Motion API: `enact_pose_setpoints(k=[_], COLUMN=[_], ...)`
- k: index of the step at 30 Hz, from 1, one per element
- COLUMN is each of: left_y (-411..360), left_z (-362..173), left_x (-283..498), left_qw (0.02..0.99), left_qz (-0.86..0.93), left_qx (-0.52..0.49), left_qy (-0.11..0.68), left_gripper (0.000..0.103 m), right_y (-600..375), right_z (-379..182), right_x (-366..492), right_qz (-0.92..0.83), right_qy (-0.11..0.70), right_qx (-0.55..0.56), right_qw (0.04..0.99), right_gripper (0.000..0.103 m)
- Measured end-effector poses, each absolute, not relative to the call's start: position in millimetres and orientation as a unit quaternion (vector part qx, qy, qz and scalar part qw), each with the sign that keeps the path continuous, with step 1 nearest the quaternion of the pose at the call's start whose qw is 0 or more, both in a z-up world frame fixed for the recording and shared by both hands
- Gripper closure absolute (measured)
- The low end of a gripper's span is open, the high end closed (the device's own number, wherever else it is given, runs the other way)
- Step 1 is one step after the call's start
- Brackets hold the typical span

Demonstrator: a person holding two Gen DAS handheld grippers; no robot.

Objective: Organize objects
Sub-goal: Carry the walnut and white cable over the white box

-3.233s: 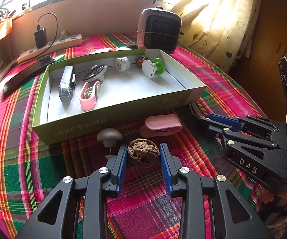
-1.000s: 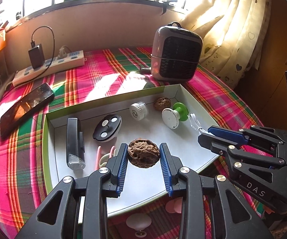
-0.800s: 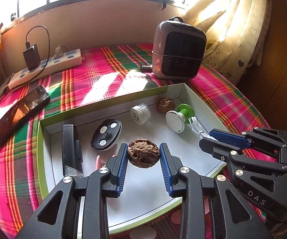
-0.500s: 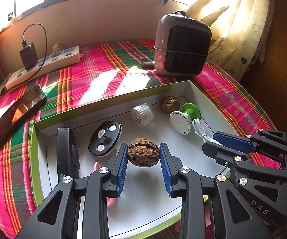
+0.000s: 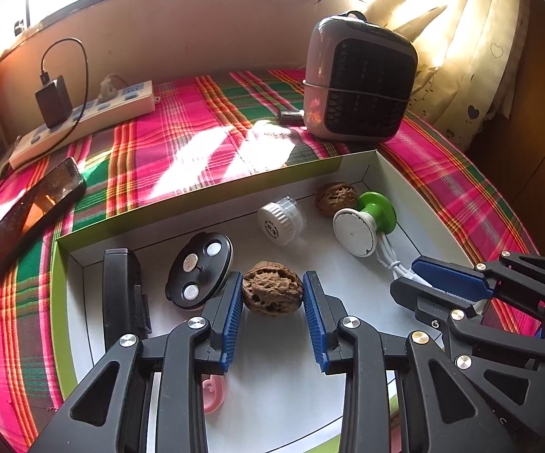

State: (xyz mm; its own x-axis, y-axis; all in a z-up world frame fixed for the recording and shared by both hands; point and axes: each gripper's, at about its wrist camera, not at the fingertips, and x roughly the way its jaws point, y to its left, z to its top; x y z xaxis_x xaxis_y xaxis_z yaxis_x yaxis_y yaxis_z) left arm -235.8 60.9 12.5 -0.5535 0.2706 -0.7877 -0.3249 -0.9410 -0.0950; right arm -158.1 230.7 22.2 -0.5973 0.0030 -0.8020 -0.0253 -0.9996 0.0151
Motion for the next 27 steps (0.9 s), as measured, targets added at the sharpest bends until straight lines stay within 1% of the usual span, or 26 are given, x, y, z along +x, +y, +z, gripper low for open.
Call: enact_pose_setpoints(k=[24,27], left_y=[62.4,61.3], left_z=[10.4,10.1], left_x=[-239.4,-238.7], left_qw=[0.166,0.165], left_qz=[0.88,0.88], left_qx=[-0.444,-0.445], left_qy=[0.039,0.039], left_gripper=[0.073,0.071], right_y=[228.0,227.6], right_z=[20.5,20.3], right_x=[-158.9,-158.8], right_qz=[0.894,0.895], right_qy=[0.001,0.0], right_qx=[-0.447,-0.447], right_qw=[0.011,0.012], right_gripper=[0.083,0.081])
